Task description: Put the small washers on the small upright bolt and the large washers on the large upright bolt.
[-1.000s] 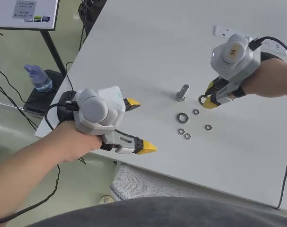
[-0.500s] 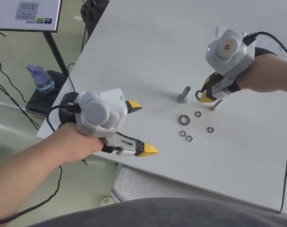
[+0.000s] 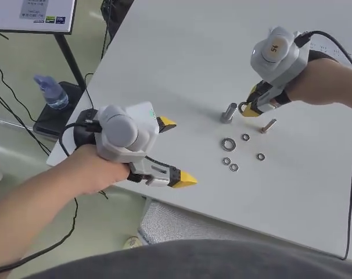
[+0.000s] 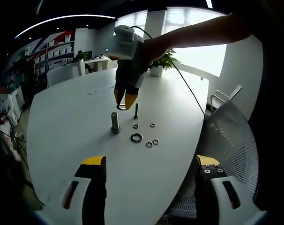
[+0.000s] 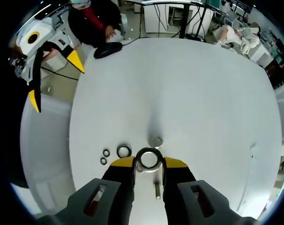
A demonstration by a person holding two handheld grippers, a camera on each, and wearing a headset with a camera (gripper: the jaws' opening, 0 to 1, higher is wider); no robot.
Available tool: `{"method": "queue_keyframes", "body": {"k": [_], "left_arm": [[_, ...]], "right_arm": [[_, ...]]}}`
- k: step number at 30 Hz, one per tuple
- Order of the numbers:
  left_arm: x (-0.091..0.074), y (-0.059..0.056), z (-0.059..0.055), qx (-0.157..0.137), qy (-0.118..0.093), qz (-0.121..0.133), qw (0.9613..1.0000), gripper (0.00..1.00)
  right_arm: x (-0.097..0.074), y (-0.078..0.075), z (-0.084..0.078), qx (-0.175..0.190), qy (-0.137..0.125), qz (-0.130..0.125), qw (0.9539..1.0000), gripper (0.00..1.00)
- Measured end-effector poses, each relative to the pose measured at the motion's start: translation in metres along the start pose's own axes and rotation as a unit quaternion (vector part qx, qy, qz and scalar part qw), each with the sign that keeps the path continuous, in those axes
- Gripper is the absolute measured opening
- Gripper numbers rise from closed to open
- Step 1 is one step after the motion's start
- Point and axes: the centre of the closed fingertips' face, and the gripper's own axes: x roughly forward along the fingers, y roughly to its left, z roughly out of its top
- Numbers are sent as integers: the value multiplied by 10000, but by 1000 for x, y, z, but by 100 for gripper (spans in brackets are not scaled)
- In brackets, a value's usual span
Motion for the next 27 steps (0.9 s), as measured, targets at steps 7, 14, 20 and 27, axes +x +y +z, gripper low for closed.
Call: {"method": "queue_keyframes", "body": {"k": [7, 14, 20, 27], "left_arm": [[4, 6, -5, 6, 77, 113, 9999, 84], [6, 8, -10, -10, 163, 150, 9998, 85], [7, 14, -16, -49, 270, 254, 9993, 86], [8, 18, -14, -132, 211, 353, 9991, 86]], "right_arm": [[6, -4, 8, 4, -18, -51, 10000, 21], [7, -9, 13, -7, -13, -117, 9999, 21], [8, -11, 16, -21, 1, -146, 9999, 21], [11, -12, 17, -53, 40, -138, 9999, 21]]}}
